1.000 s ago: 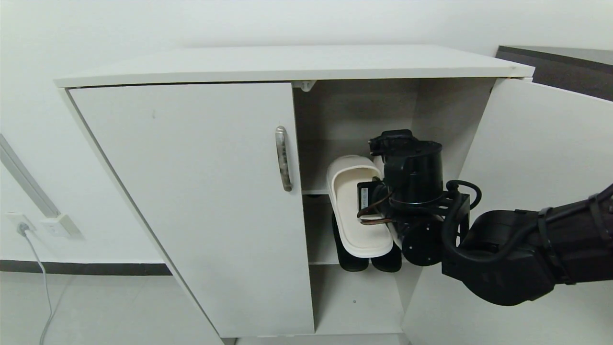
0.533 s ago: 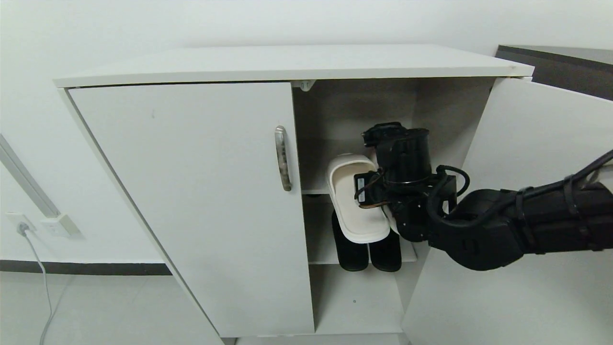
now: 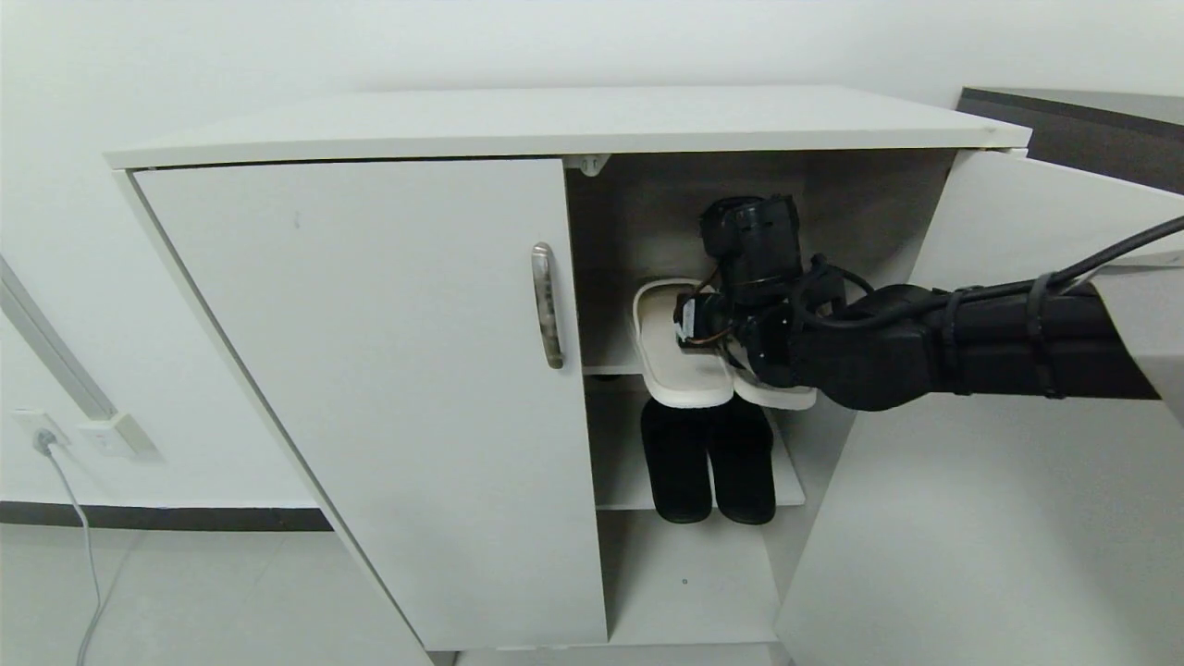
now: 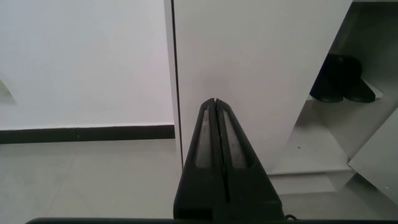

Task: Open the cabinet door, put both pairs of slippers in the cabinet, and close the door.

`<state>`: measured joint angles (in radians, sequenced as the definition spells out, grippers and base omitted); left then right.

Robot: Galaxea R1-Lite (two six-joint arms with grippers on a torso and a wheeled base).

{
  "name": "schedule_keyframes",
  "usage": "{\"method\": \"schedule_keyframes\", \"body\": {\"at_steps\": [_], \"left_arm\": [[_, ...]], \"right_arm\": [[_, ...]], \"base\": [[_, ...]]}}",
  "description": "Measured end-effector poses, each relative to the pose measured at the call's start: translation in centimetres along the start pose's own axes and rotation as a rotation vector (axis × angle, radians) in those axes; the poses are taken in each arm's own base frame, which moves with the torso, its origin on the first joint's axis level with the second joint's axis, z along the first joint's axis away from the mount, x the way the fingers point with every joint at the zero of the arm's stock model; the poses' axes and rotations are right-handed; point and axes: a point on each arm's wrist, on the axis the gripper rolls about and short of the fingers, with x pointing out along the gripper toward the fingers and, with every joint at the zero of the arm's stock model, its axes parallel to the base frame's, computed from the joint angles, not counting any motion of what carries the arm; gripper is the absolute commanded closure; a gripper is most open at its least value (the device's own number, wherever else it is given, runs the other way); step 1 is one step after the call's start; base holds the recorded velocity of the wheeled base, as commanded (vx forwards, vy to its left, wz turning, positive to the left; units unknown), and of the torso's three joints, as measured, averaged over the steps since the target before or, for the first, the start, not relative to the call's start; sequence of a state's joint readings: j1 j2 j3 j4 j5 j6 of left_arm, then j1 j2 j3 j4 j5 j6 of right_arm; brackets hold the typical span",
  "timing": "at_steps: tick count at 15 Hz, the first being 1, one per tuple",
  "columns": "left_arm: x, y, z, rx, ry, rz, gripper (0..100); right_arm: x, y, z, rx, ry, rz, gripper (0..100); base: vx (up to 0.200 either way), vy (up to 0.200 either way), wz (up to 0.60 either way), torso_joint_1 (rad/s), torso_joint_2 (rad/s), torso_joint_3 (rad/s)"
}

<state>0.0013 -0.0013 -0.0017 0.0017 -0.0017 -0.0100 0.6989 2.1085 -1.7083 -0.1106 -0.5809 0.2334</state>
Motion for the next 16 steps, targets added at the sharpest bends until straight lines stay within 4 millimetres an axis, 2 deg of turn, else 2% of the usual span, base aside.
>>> {"method": "schedule_keyframes", "body": {"at_steps": [3, 5, 9, 14, 15, 16], "left_arm": [[0.0, 0.0, 0.0, 0.0, 0.0, -0.001, 100], [0.0, 0.0, 0.0, 0.0, 0.0, 0.0, 100], [0.0, 0.0, 0.0, -0.002, 0.0, 0.002, 100], [0.0, 0.0, 0.0, -0.006, 0.0, 0.003, 100], [0.0, 0.0, 0.0, -0.006, 0.0, 0.003, 100], [0.0, 0.0, 0.0, -0.007, 0.0, 0.003, 100]], "right_arm": [[2.2, -0.2, 0.2, -0.017, -0.033, -0.061, 100], [2.9, -0.1, 0.4, -0.024, -0.054, -0.099, 100], [3.4, 0.2, 1.0, -0.017, -0.08, -0.098, 100], [4.2, 0.5, 0.6, -0.019, -0.087, -0.126, 100], [4.4, 0.6, 0.5, -0.025, -0.086, -0.129, 0], [4.5, 0.6, 0.4, -0.027, -0.086, -0.128, 0]], "base": [[0.0, 0.0, 0.0, 0.0, 0.0, 0.0], [0.0, 0.0, 0.0, 0.0, 0.0, 0.0], [0.0, 0.0, 0.0, 0.0, 0.0, 0.0], [0.0, 0.0, 0.0, 0.0, 0.0, 0.0], [0.0, 0.0, 0.0, 0.0, 0.0, 0.0], [0.0, 0.0, 0.0, 0.0, 0.0, 0.0]]}}
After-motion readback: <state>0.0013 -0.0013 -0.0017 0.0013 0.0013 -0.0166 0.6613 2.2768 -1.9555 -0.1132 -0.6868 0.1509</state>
